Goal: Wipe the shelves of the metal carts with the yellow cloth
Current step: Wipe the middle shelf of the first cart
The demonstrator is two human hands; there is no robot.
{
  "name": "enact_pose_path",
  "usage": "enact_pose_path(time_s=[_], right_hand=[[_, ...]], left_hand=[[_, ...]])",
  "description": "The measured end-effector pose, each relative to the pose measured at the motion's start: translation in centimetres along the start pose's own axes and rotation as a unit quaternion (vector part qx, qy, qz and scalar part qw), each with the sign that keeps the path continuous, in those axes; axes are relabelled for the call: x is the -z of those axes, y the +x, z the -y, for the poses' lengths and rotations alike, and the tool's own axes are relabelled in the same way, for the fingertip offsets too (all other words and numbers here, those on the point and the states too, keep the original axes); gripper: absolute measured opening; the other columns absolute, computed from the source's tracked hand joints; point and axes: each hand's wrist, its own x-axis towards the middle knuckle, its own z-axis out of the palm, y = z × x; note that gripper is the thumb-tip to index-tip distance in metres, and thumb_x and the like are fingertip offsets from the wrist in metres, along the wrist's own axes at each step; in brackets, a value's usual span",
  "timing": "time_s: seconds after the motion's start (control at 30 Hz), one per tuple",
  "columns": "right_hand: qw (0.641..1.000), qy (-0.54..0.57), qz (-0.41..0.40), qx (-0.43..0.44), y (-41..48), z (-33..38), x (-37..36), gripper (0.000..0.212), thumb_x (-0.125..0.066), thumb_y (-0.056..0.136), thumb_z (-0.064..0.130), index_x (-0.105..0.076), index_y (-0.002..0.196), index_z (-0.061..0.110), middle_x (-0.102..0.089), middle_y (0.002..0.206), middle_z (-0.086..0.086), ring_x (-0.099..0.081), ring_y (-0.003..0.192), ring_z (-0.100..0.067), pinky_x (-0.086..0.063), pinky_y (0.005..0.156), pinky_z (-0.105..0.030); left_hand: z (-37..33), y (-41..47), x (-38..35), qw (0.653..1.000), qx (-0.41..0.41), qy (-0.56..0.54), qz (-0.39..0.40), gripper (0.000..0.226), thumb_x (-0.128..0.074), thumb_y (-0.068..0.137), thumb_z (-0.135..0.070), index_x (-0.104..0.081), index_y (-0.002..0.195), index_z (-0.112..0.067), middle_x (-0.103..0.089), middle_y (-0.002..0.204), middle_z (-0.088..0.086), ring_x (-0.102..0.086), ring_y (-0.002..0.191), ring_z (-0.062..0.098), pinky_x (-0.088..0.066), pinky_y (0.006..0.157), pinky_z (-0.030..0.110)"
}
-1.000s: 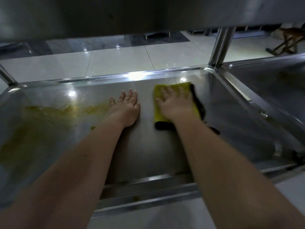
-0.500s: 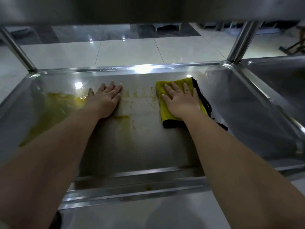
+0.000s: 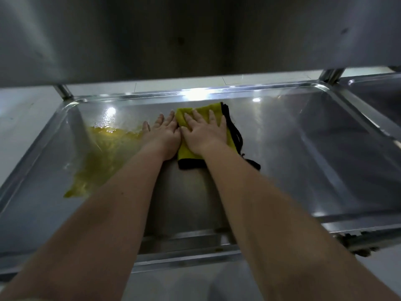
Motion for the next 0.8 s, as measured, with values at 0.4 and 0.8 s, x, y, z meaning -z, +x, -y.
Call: enact_pose_path(time_s=[0.4, 0.8], right_hand=[[0.969, 0.0, -0.049, -0.244, -1.6, -16.8, 2.9, 0.061, -0.014, 0.099, 0.059, -0.007, 0.156, 0.038, 0.0, 0.164, 0.01, 0.003, 0.15, -0.034, 0.003, 0.117, -0.061], [0.996, -0.012, -0.045, -0.071, -3.0, -12.9, 1.9, 0.059, -0.019, 0.099, 0.062, -0.011, 0.154, 0.043, -0.008, 0.164, 0.014, -0.005, 0.15, -0.028, -0.002, 0.119, -0.052]], left_hand=[[-0.3, 0.1, -0.5, 1.0, -0.009, -0.008, -0.018, 0.053, -0.015, 0.103, -0.04, -0.006, 0.155, -0.04, 0.003, 0.163, -0.014, 0.002, 0.151, 0.017, 0.006, 0.118, 0.054], [-0.3, -0.4, -0.1, 1.0, -0.006, -0.02, -0.013, 0.053, -0.016, 0.104, -0.041, -0.007, 0.156, -0.037, 0.003, 0.163, -0.014, 0.002, 0.151, 0.016, 0.007, 0.119, 0.052]])
